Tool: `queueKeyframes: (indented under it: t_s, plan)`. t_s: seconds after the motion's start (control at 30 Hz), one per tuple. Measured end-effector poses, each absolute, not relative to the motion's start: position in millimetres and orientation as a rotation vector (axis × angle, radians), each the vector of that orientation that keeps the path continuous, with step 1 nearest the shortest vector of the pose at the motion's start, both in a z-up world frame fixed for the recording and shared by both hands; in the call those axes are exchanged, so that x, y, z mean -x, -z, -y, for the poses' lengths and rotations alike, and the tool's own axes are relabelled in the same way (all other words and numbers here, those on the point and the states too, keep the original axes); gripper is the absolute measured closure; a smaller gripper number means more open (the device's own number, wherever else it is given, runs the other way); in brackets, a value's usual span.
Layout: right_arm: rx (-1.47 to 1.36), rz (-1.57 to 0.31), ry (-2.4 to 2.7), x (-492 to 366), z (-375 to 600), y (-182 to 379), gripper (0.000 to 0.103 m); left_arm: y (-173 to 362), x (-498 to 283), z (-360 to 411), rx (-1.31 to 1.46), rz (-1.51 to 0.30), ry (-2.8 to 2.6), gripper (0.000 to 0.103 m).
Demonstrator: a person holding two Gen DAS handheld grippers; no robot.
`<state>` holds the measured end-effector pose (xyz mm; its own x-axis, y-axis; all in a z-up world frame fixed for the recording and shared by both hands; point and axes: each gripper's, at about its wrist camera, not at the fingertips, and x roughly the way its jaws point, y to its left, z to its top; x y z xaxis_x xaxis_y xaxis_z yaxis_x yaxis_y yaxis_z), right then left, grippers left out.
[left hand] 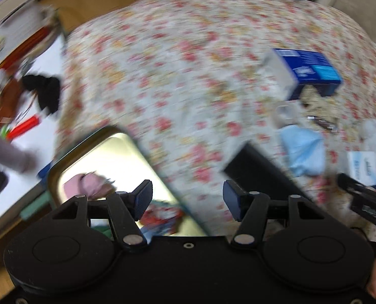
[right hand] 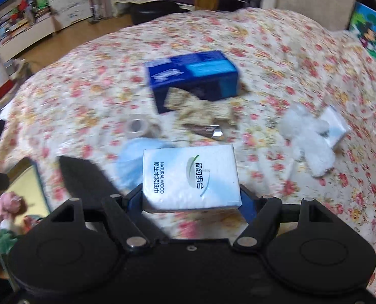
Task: Organize soft objects
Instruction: 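Carry the blue mask with the left tool and tissue pack with the right tool to the gold tray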
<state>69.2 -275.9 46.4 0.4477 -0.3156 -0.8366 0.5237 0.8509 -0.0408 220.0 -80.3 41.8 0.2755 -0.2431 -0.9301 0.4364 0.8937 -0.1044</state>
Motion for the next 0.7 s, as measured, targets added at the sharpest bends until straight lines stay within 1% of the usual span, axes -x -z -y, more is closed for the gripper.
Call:
queueKeyframes:
  t_s: [0.33,0.47,0.7]
  plan:
    - [-0.167,-1.001,0.320,-90.3,180.6,-60.4,0.030,9.0,-241.6,-11.5,-0.066,-1.273,0.274,0.045]
    - [-0.154,-1.031,0.245,-105.4,148.5,-55.2,0.030,28.2,-253.7,-37.3,-0.003,-1.282,0.219,0.045]
    - [-0.123,-1.099,0.163,-133.3,105.6,-33.5,0.030,63.9,-270.7,-56.8,0.055,-1.315,0.170,0.046]
